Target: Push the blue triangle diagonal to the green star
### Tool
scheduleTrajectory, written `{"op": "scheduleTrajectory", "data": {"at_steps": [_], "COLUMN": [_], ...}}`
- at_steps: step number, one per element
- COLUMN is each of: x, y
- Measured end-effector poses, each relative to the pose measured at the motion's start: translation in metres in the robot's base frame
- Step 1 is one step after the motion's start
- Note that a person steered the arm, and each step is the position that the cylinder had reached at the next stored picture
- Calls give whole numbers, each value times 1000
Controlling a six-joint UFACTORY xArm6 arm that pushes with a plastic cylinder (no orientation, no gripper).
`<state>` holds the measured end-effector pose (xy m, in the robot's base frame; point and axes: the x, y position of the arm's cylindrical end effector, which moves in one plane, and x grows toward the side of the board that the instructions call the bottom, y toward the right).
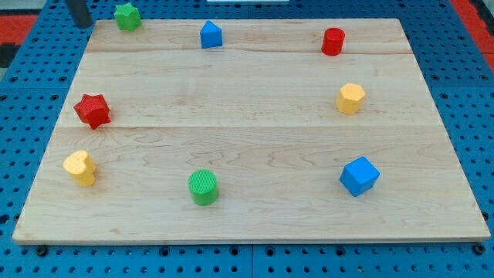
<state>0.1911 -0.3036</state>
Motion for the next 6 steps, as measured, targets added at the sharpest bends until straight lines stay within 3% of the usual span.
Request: {"op": "scheduleTrajectory", "data": {"at_steps": [2,3,5,6], "x": [1,2,113,127], "y": [32,98,118,197]}}
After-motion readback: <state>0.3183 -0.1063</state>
